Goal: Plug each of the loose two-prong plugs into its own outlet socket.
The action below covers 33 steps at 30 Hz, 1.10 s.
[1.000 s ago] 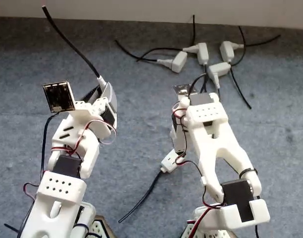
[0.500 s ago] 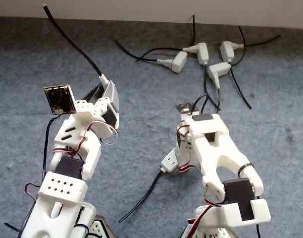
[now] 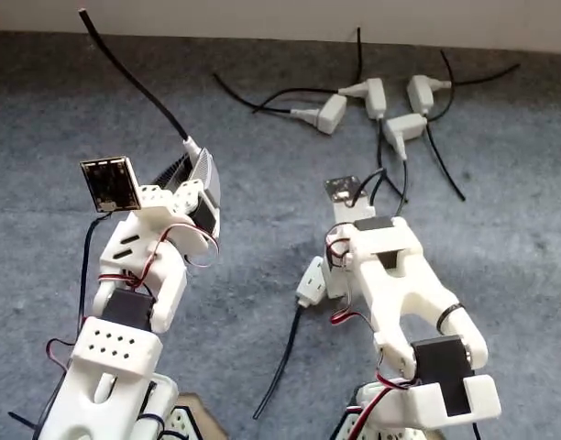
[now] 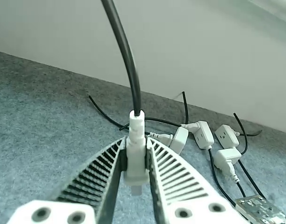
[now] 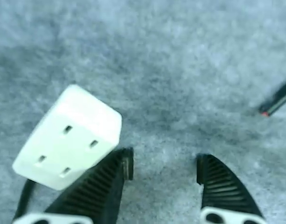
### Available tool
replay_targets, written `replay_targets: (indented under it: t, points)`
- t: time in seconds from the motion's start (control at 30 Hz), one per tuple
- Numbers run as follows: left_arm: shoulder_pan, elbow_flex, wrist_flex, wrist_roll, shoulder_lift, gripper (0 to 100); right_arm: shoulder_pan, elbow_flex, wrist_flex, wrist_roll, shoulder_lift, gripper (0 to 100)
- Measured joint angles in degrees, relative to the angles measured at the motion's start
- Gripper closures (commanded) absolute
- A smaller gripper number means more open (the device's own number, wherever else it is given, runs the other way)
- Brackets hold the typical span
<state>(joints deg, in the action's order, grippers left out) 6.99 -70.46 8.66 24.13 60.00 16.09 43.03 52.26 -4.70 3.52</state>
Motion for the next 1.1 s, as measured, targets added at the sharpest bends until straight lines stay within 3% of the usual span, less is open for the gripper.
replay_targets:
  t: [0.8, 1.1]
  points:
    - [0.0, 0.0, 0.0, 0.0, 0.0, 99, 2.3, -14.5, 10.2, 0.1, 0.3, 77.6]
    - [0.0, 0.0, 0.0, 0.0, 0.0, 99, 10.6, -10.0, 9.3, 18.2, 10.6, 77.7]
